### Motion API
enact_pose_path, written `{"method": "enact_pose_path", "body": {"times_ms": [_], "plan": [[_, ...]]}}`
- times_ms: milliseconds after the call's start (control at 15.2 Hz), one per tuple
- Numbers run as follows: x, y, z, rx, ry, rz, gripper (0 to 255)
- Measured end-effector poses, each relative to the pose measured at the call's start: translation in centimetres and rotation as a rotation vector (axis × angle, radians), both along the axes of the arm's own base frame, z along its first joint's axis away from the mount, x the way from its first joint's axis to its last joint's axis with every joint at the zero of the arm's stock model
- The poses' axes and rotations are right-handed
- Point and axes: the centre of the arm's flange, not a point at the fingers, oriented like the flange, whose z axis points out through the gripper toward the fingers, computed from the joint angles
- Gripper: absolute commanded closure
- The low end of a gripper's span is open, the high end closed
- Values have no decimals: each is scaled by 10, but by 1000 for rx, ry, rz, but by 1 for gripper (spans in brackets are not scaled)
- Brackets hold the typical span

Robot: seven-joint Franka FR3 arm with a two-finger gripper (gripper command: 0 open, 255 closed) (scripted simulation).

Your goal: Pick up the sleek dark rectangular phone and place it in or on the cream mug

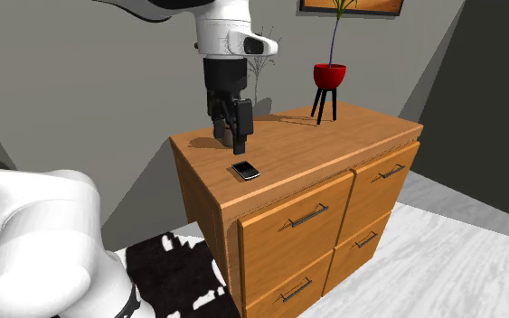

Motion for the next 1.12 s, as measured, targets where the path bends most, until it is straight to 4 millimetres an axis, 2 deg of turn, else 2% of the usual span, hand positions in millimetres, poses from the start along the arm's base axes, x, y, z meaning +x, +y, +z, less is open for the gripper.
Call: {"method": "enact_pose_path", "body": {"times_ms": [132,396,726,990,1122], "plan": [[-1,4,-3,-1,-1,-23,0],[1,44,-26,-10,-7,-214,0],[15,98,-62,-22,-15,-490,0],[34,137,-92,-33,-22,-712,0],[49,154,-109,-38,-26,-823,0]]}}
